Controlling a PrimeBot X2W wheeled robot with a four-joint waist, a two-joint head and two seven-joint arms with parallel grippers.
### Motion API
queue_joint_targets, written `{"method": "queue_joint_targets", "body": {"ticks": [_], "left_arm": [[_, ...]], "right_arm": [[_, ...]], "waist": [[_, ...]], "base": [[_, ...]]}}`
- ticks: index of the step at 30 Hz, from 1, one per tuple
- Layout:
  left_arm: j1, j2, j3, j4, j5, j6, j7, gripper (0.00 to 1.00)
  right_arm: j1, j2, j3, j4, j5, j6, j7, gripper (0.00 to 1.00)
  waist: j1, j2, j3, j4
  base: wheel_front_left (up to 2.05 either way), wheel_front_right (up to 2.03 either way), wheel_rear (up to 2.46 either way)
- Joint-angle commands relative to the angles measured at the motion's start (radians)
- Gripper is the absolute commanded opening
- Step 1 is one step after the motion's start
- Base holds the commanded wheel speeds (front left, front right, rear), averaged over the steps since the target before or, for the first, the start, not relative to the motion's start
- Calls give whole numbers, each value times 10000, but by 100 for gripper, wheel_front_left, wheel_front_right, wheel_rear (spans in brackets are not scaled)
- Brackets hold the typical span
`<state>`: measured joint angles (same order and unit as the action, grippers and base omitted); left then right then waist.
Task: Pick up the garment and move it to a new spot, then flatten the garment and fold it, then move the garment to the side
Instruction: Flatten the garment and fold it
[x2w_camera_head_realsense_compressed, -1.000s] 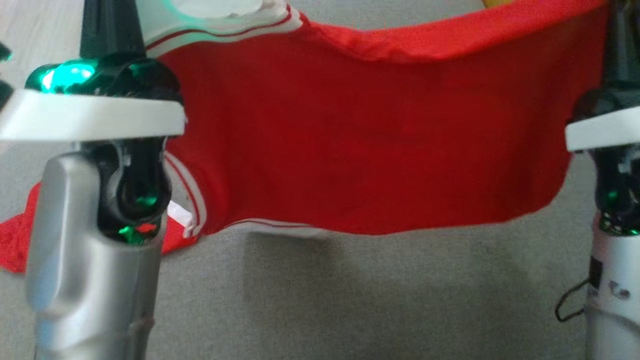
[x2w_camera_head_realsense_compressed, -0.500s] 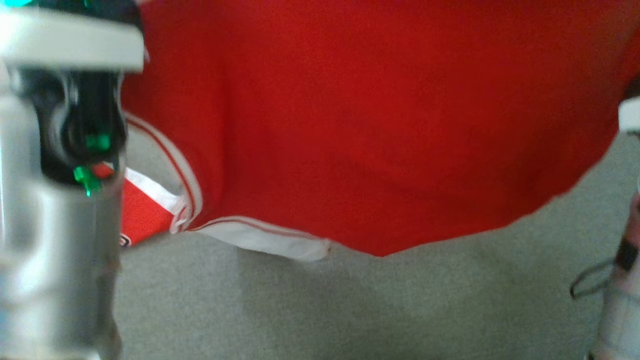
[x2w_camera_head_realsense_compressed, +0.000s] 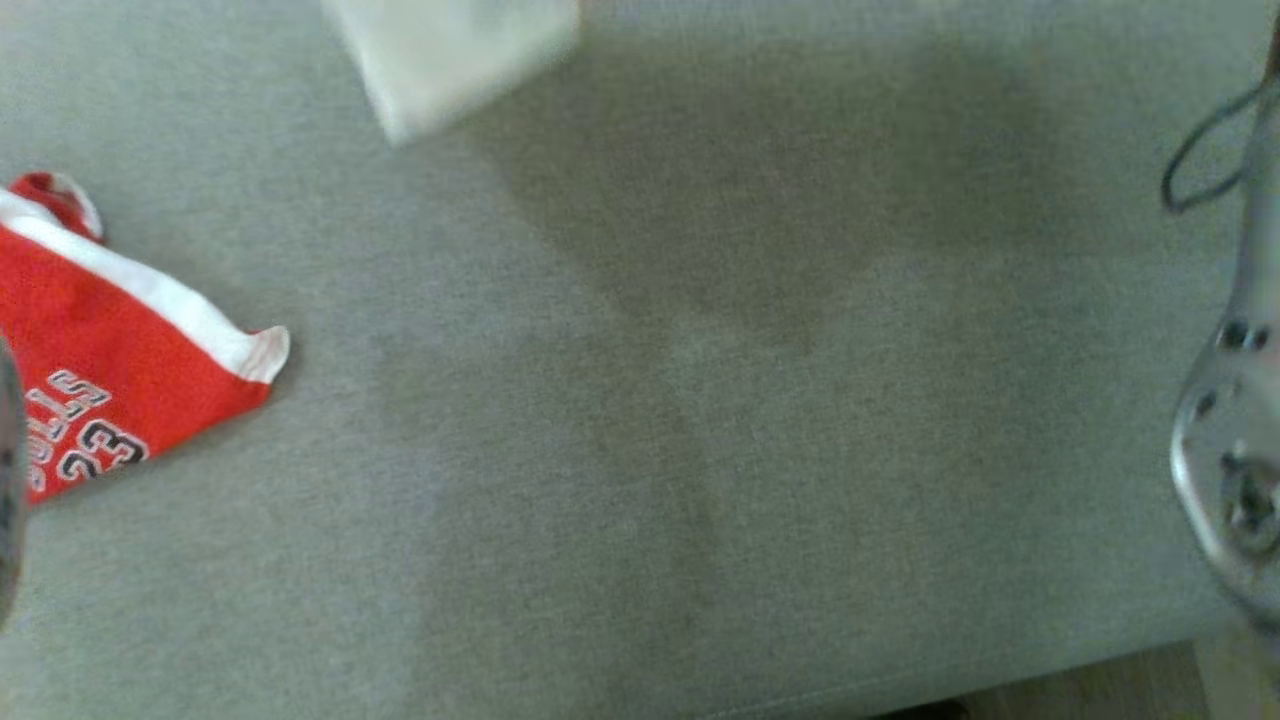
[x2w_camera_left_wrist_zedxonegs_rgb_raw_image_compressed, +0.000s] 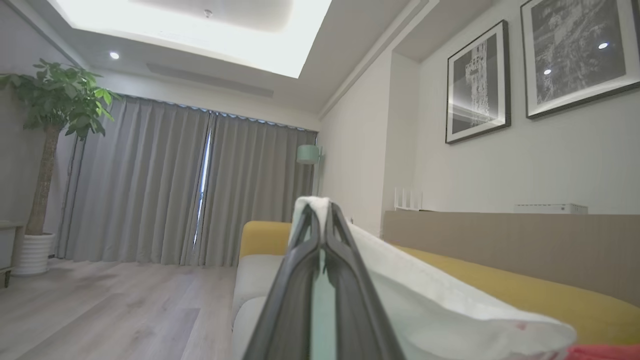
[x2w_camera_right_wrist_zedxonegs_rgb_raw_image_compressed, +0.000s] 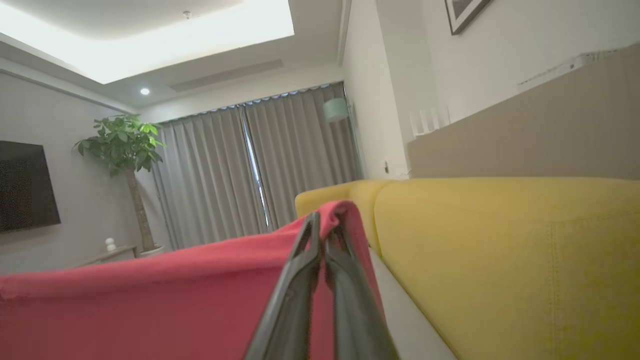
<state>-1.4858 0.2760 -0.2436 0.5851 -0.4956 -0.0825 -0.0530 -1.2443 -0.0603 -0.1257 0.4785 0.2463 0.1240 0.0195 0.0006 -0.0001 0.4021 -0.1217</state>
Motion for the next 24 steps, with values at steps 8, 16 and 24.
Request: {"method": "queue_joint_targets", "body": {"ticks": [8,16,24], "left_arm": [[-2192,-197,2,2127,98,-300,-1799,0],[-601,-554,-620,3217,-180,-467,-2046,0],[3176,5,-2474,2291,-1318,-479,-2081,0]], "right_arm": [[-2176,83,-238,2819,-1051,67,-2315,0],[-956,-410,-466,4811,-1420,67,-2691,0],[1017,-730,1224,6469,-972,67,-2352,0]], "waist": [[-6,1,677,237],[-6,1,668,809],[-6,1,-165,1191]], "base": [[0,0,0],[0,0,0],[0,0,0]]}}
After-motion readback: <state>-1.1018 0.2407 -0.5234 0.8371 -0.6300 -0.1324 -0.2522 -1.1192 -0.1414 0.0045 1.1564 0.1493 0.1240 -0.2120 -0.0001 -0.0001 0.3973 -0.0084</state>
